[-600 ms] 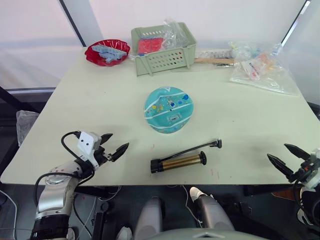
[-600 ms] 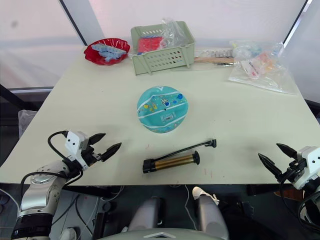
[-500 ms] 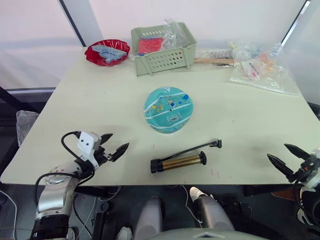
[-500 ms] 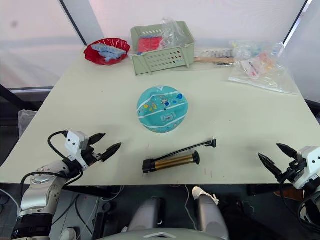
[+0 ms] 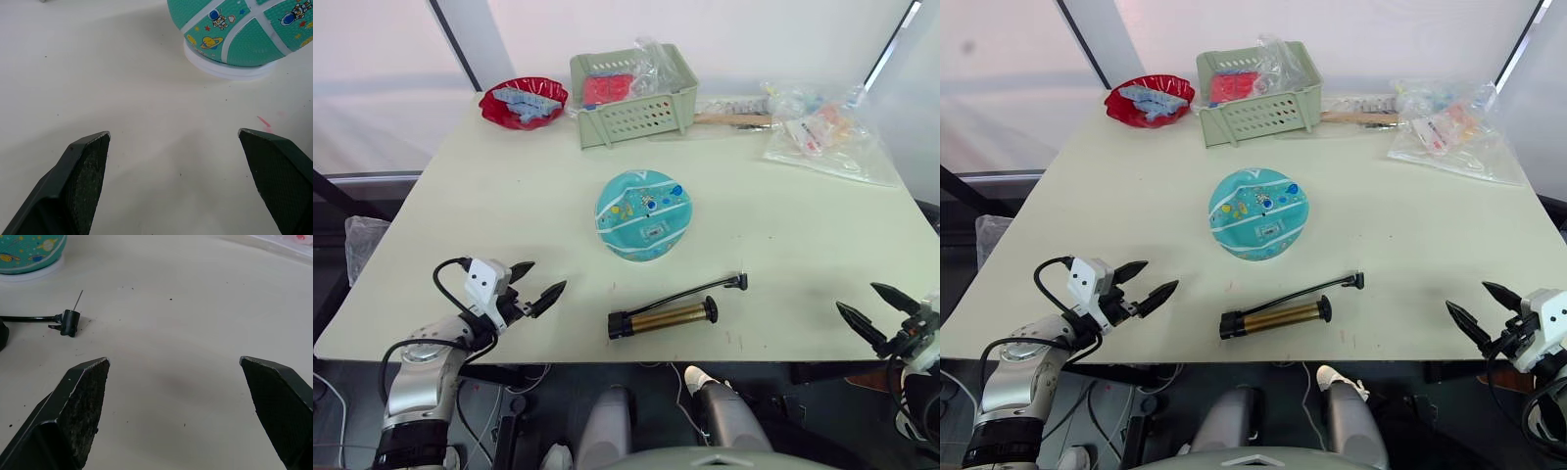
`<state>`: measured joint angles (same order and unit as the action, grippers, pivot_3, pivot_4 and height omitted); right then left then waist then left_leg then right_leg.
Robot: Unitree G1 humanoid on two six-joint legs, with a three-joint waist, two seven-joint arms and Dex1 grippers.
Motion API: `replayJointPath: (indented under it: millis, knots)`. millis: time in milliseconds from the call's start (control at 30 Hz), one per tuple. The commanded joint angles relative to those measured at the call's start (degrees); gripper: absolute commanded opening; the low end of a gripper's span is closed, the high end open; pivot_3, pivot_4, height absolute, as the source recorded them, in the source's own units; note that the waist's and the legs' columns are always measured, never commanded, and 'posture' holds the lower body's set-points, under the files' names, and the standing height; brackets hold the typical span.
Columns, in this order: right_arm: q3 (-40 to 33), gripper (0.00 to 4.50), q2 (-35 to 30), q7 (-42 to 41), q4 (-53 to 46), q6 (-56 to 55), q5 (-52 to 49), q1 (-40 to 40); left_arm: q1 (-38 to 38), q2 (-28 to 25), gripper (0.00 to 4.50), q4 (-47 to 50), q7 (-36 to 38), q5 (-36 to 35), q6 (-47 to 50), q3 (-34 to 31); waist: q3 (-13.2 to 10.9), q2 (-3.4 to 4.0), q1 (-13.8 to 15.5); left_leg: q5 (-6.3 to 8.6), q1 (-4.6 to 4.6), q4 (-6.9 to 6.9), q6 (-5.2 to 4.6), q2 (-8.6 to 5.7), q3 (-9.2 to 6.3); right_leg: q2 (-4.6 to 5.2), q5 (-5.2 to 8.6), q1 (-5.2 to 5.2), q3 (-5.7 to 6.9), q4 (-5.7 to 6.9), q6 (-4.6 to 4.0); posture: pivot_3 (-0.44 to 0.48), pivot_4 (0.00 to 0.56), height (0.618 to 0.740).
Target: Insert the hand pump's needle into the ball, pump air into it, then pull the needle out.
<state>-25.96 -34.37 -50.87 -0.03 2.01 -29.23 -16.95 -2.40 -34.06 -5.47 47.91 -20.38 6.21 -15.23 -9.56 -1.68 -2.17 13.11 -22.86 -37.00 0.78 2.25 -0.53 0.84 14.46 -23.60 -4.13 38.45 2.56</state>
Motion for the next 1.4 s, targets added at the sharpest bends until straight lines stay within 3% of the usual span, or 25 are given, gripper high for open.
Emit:
replayJointPath:
  millis: [33,400,867,967,1000,1100,1400]
  knots:
    - [-1.22,4.47,-0.21,-0.72,-1.43,-3.08,0.59,0.01,0.35,-0.74,4.42,0.27,1.18,-0.02,-2.14,-0.36,0.00,0.00,0.00,0.00,0.00,0.00,0.00,0.00,0.00,0.00,0.00,0.00,0.00,0.00,0.00,0.000,0.150,0.736]
    - [-1.80,4.47,0.17,-6.83,-4.90,-5.52,-3.39,-2.18,2.22,-3.94,4.42,4.38,8.69,0.39,-0.98,5.17,0.00,0.01,0.01,0.00,0.00,0.00,0.00,0.00,0.00,0.00,0.00,0.00,0.00,0.00,0.00,0.000,0.150,0.736]
    - [-2.75,4.47,0.88,-15.75,-11.61,-7.52,-9.79,-7.22,12.28,-3.44,4.42,15.05,10.11,-0.25,13.08,16.93,-0.03,0.03,0.11,0.00,-0.01,-0.03,0.00,0.01,-0.03,-0.03,0.00,0.02,0.01,0.00,0.01,0.000,0.150,0.736]
    - [-2.81,4.50,1.38,-15.89,-12.21,-7.76,-10.03,-7.65,13.43,-2.91,3.59,17.20,9.82,-0.70,15.54,18.62,-0.03,0.04,0.13,0.00,-0.02,-0.03,0.00,0.00,-0.03,-0.03,-0.01,0.02,0.01,-0.01,0.02,0.000,0.150,0.736]
    - [-2.79,4.50,1.52,-15.89,-12.37,-7.83,-10.10,-7.80,13.68,-2.87,2.86,17.60,9.66,-0.39,15.88,19.16,-0.03,0.04,0.12,0.00,-0.02,-0.02,0.00,-0.01,-0.04,-0.03,-0.09,0.02,0.01,-0.01,0.17,0.000,0.150,0.736]
    - [-2.64,4.50,1.91,-15.92,-12.72,-8.18,-10.11,-8.19,14.22,-2.63,1.81,19.44,9.31,-0.25,17.61,20.60,-0.03,0.05,0.11,0.00,-0.02,-0.02,0.00,-0.01,-0.06,-0.04,-0.08,0.02,0.01,0.00,0.15,0.000,0.150,0.736]
    - [-2.18,4.50,2.04,-16.41,-12.87,-8.12,-10.19,-7.79,18.20,-0.16,1.81,23.19,7.05,1.38,21.84,26.71,-0.03,0.05,0.21,0.00,-0.02,-0.04,0.00,-0.01,-0.06,-0.04,-0.01,0.03,0.01,0.00,0.01,0.000,0.150,0.736]
